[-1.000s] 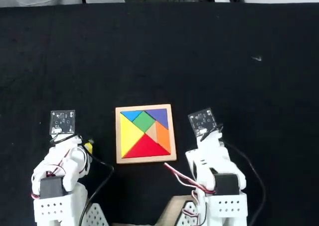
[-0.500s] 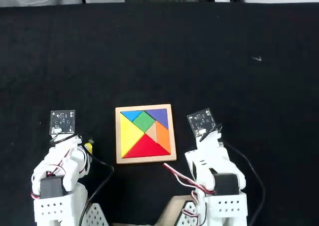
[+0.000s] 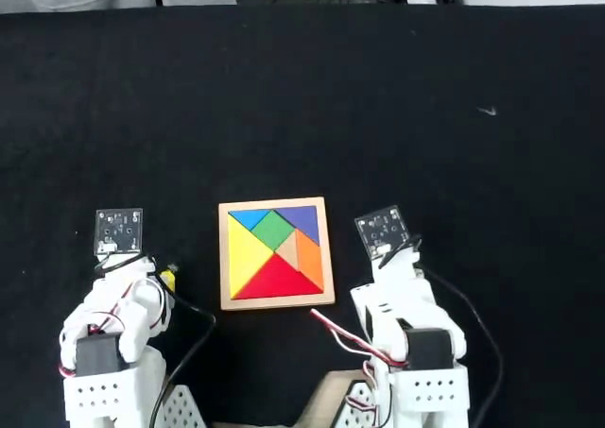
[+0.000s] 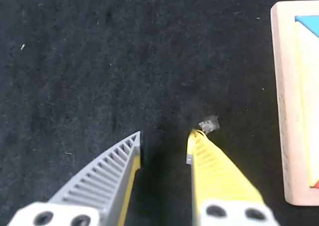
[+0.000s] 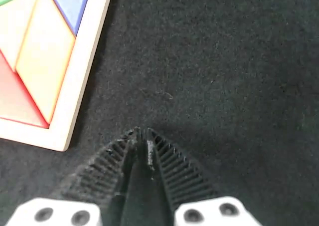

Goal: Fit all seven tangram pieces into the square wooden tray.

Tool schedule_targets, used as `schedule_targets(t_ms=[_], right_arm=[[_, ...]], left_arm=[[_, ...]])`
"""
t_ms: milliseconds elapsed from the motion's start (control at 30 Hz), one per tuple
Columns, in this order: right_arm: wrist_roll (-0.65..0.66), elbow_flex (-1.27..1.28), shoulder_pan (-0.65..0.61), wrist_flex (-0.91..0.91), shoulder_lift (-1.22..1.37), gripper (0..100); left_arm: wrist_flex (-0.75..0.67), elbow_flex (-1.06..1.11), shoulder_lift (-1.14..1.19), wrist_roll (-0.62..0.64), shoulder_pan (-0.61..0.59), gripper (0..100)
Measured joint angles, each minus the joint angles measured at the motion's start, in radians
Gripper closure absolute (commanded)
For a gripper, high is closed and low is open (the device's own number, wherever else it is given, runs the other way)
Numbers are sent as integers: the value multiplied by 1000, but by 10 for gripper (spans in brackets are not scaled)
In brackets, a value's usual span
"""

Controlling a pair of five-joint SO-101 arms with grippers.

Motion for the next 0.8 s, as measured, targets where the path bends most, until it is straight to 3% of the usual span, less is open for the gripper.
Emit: schedule_targets(t_ms=[800], right_arm=[[0,0,0,0,0,987]], left_arm=[[0,0,0,0,0,837]])
